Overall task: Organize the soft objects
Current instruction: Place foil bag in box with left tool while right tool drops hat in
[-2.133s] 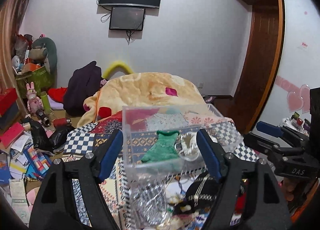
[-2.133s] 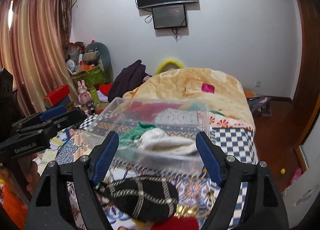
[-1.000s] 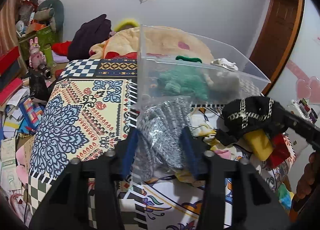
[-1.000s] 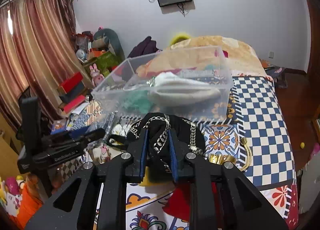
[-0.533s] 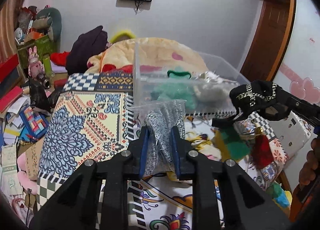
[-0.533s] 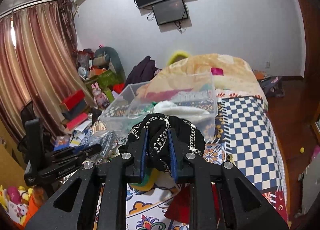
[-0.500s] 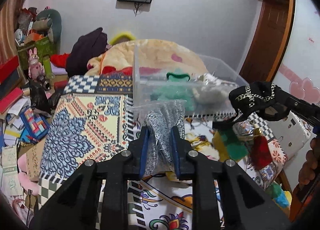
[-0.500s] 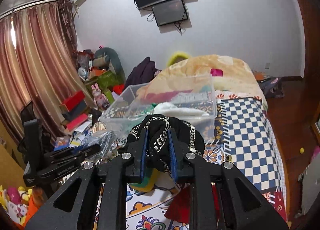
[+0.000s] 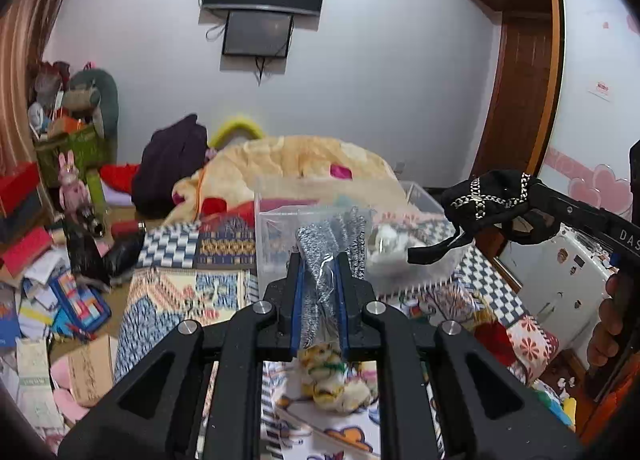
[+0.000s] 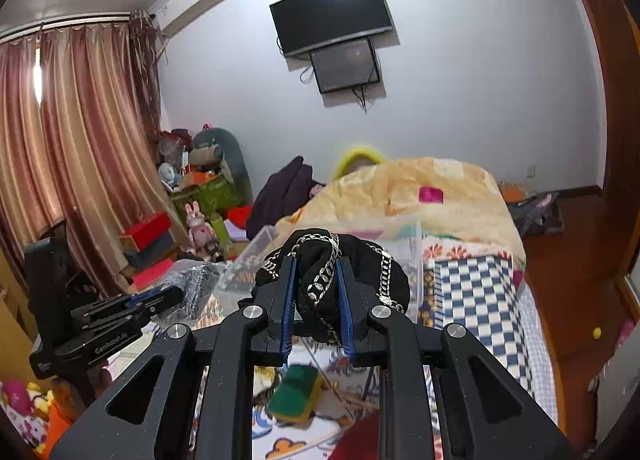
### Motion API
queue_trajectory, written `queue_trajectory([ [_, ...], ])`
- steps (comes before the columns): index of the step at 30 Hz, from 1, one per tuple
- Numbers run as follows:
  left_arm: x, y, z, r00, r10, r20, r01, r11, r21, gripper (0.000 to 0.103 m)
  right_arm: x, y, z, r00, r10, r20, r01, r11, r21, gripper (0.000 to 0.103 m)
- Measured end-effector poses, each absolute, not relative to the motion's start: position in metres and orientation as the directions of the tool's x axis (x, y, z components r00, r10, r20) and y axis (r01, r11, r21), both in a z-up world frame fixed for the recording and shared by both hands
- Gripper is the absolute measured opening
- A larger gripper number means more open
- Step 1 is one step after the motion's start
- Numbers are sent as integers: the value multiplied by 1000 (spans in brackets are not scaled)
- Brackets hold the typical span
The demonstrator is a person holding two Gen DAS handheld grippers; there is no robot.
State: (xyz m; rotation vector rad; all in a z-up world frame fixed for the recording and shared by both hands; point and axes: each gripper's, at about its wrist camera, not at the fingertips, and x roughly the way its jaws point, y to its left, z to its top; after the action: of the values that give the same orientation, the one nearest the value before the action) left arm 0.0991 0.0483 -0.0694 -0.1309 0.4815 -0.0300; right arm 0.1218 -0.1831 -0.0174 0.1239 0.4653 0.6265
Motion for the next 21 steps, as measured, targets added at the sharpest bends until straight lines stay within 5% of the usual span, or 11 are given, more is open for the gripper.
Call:
queue_trajectory([
  [21,184,56,-56,874,-3,-486,-46,995,-89,14,178,-148,-9,741,551,-384,-516,833,200,18],
])
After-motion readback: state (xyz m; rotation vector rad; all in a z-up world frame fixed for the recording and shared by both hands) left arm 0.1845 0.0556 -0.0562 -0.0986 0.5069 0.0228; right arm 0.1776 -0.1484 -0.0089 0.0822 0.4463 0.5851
